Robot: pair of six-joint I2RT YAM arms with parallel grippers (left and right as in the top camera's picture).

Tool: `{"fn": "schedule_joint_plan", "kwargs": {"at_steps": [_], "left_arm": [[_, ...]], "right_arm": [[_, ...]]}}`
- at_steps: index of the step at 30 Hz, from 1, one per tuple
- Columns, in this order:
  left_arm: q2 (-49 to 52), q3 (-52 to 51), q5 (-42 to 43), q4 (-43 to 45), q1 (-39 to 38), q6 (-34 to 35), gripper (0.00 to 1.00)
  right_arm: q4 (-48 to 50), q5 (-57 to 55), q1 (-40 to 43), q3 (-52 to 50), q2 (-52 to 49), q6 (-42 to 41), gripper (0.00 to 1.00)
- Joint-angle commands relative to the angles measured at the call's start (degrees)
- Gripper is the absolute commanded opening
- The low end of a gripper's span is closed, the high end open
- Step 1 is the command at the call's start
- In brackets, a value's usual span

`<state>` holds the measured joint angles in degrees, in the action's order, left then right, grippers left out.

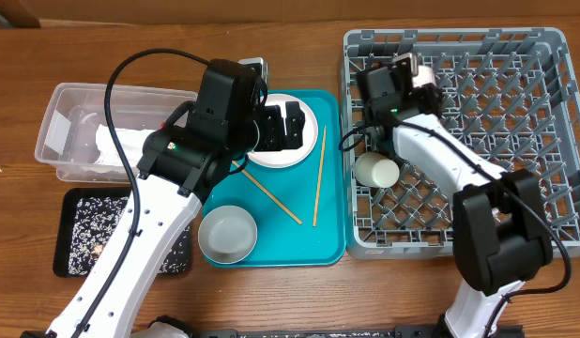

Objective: Sort waste into correct bins and load items into the dishwasher
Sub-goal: 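Lower the pink bowl upside down into the rack, open right gripper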

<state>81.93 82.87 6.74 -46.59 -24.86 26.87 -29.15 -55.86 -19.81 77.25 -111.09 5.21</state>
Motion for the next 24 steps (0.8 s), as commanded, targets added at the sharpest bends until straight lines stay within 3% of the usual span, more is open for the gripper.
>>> {"fn": "schedule_joint_plan", "kwargs": {"at_steps": [1,7,16,24], "left_arm": [[0.3,0.6,-1.0,-0.2,0.2,-0.3,1.00],[0.3,0.6,-1.0,-0.8,0.2,-0.3,1.00],[0.3,0.6,-1.0,-1.5,0.2,-0.3,1.00],[0.3,0.6,-1.0,-2.3,0.2,-0.3,1.00]], "right_arm": [[0.3,0.9,-1.3,0.0,-0.2,-0.3,0.58],[-0.5,-1.0,-2.6,0.1,-0.1,-0.2,0.82],[-3.7,-1.0,-2.8,0.1,2.7,1.0,0.87],[-4.4,3.0,-4.5,0.1,14.0,1.0,0.89]]}}
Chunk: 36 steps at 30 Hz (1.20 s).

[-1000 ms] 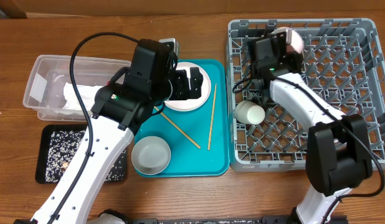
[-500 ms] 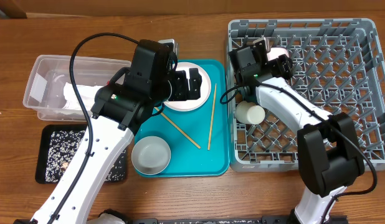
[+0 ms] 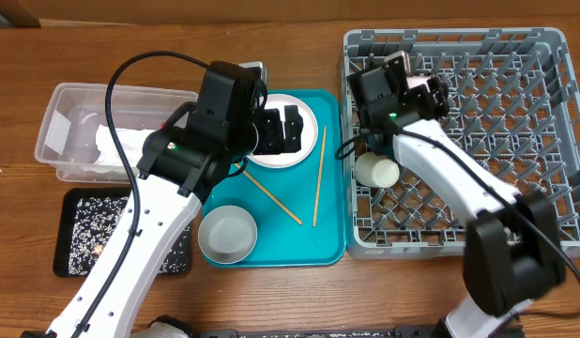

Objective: Sort waste into correct bins and load items into the dishwasher
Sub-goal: 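Lower the pink bowl upside down into the rack, open right gripper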

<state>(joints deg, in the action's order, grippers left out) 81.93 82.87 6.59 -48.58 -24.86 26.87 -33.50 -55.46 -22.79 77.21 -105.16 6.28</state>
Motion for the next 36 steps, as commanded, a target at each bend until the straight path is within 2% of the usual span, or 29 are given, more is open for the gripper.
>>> {"fn": "schedule_joint_plan", "kwargs": {"at_steps": [1,7,10,14,17,19,20,21,23,30,34,36], "left_arm": [[0.3,0.6,-0.8,-0.5,0.2,-0.3,1.00],[0.3,0.6,-0.8,-0.7,0.2,-0.3,1.00],[0.3,0.6,-0.8,-0.8,0.2,-0.3,1.00],[0.3,0.6,-1.0,-0.9,0.2,-0.3,1.00],[0.3,0.6,-1.0,-0.9,0.2,-0.3,1.00],[0.3,0.6,-1.0,-1.1,0.2,-0.3,1.00],[0.3,0.6,-1.0,-1.3,0.2,-0.3,1.00],[0.3,0.6,-1.0,-1.6,0.2,-0.3,1.00],[0.3,0.6,-1.1,-2.6,0.2,-0.3,1.00],[0.3,0.6,-1.1,-3.1,0.2,-0.3,1.00],[0.3,0.6,-1.3,-3.1,0.2,-0.3,1.00],[0.3,0.6,-1.3,-3.1,0.2,-0.3,1.00]], "right_arm": [[-0.3,3.8,-1.8,0.1,9.6,0.0,0.90],[-1.4,7.5,-2.4,0.1,17.4,-1.1,0.90],[-1.7,10.7,-2.4,0.1,20.8,-5.3,0.93],[-3.4,25.2,-2.1,0.1,23.8,-9.6,0.93],[-3.6,32.5,-0.2,0.1,24.0,-12.9,0.73],[-3.0,35.2,1.9,0.1,23.4,-15.3,0.50],[-2.6,36.9,3.3,0.1,23.0,-15.8,0.36],[-2.1,39.4,5.0,0.1,22.4,-15.8,0.26],[-0.8,44.7,10.1,0.1,20.2,-18.4,0.17],[4.8,61.1,21.6,0.1,11.5,-19.6,0.13],[9.5,71.5,23.8,0.1,5.7,-17.0,0.14],[10.8,72.5,23.8,0.1,3.0,-16.1,0.14]]}}
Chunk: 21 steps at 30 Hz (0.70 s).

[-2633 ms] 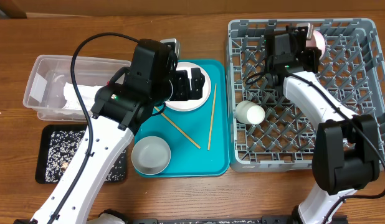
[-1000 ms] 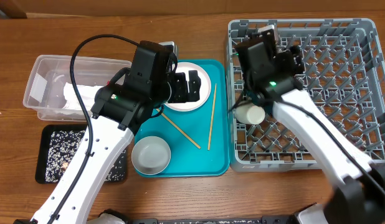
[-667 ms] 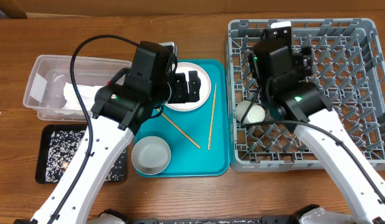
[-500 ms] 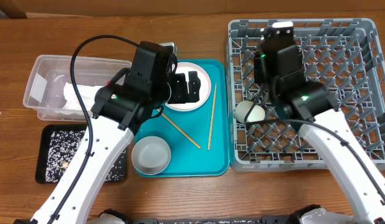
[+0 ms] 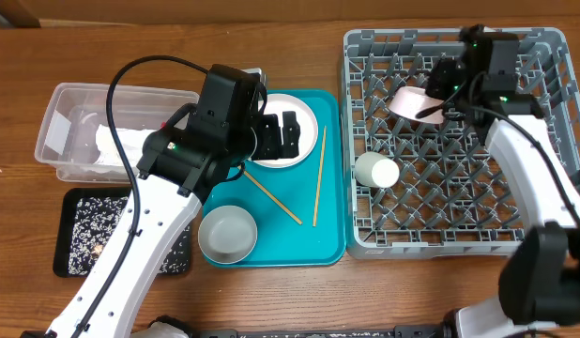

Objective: Sort waste into correct bins and load items into the dishwasher
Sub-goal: 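Lower the pink bowl upside down into the rack, open right gripper, then reach right gripper to the small white bowl on teal tray, grasp it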

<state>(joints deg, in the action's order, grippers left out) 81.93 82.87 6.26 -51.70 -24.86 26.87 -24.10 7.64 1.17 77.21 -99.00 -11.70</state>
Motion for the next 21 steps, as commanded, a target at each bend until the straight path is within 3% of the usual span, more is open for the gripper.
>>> {"fn": "schedule_joint_plan", "kwargs": {"at_steps": [1,9,16,21], "left_arm": [[0.3,0.6,-0.9,0.0,0.2,-0.3,1.00],[0.3,0.6,-2.1,-0.1,0.2,-0.3,1.00],[0.1,0.8,-5.6,0.6,0.6,-0.3,1.00],[-0.3,2.9,-4.2,-1.1,4.5,0.8,1.00]], "right_arm": [[1.5,9.4,-0.2,0.1,-4.0,1.9,0.14],[-10.5,6.5,-0.2,1.0,-1.2,1.6,0.11],[-16.8,9.9,-2.3,1.9,9.2,1.6,0.18],[-17.9,13.2,-10.0,1.9,13.2,1.6,0.27]]}}
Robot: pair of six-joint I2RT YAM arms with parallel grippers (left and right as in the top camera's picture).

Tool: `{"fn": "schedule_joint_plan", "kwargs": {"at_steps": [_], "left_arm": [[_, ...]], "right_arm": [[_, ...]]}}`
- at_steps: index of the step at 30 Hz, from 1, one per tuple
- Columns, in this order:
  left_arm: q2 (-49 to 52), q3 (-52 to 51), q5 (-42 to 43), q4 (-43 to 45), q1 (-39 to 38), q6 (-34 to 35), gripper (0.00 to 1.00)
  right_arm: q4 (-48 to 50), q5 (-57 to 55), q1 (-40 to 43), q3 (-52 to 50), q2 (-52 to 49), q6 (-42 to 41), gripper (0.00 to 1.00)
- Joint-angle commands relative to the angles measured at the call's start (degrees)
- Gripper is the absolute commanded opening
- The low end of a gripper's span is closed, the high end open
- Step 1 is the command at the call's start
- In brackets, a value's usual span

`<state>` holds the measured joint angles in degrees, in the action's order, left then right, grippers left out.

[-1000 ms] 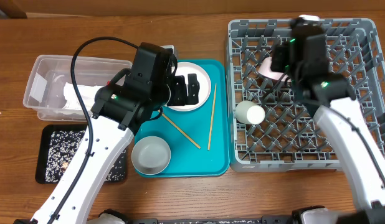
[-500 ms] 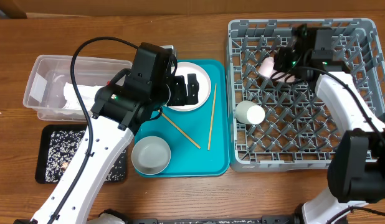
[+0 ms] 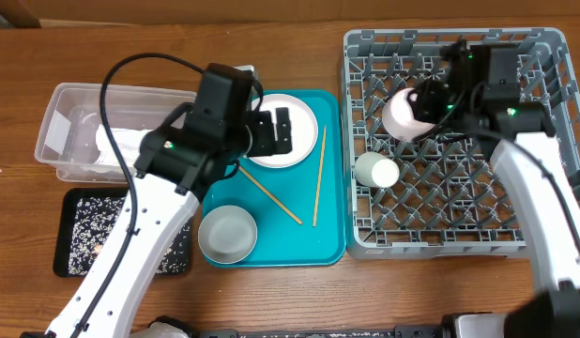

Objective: Sort waste into correct bins and load items into the dishwasher
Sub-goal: 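Reach right gripper to the small white bowl on teal tray, grasp it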

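Note:
My right gripper [image 3: 438,101] is shut on the rim of a pink bowl [image 3: 405,115], holding it tilted over the back left part of the grey dish rack [image 3: 543,141]. A white cup [image 3: 376,171] lies on its side in the rack below the bowl. On the teal tray [image 3: 332,246] my left gripper [image 3: 271,132] stands open over the white plate [image 3: 304,117]. A grey bowl [image 3: 226,233] and two wooden chopsticks [image 3: 318,178] also lie on the tray.
A clear plastic bin [image 3: 74,99] holding white paper stands at the left. In front of it lies a black speckled tray [image 3: 79,235]. The left arm's body crosses over the tray's left side and the bins.
The pink bowl has dropped a little lower over the rack and turned so more of its round face shows. My left gripper shifted slightly left over the plate.
My right gripper first held the pink bowl at the rack's back left corner, above the white cup. Then arm and bowl stood further right over the rack's back middle, and now the bowl hangs tilted lower there. The left gripper stayed open over the plate throughout.

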<state>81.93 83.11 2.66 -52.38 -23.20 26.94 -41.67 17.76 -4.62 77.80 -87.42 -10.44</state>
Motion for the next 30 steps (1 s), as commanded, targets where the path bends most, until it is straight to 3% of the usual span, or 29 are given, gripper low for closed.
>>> {"fn": "schedule_joint_plan", "kwargs": {"at_steps": [1,8,17,25,30], "left_arm": [[-0.3,3.7,0.3,-1.4,4.7,0.7,1.00],[-0.3,10.3,8.7,-9.5,20.7,0.7,1.00],[-0.3,12.2,15.0,-16.8,43.2,0.7,1.00],[-0.3,12.2,14.8,-18.1,47.6,0.7,1.00],[-0.3,12.2,14.8,-18.6,47.5,0.7,1.00]], "right_arm": [[-0.4,2.9,-7.5,1.3,1.7,0.4,0.31],[1.1,-6.3,-23.5,0.9,-2.1,0.4,0.52],[1.5,-6.5,-38.0,0.9,-11.8,-0.3,0.54],[1.5,-6.3,-50.7,0.9,-17.2,-0.2,0.54],[1.5,-15.0,-55.8,0.8,-17.5,-0.2,0.54]]}}
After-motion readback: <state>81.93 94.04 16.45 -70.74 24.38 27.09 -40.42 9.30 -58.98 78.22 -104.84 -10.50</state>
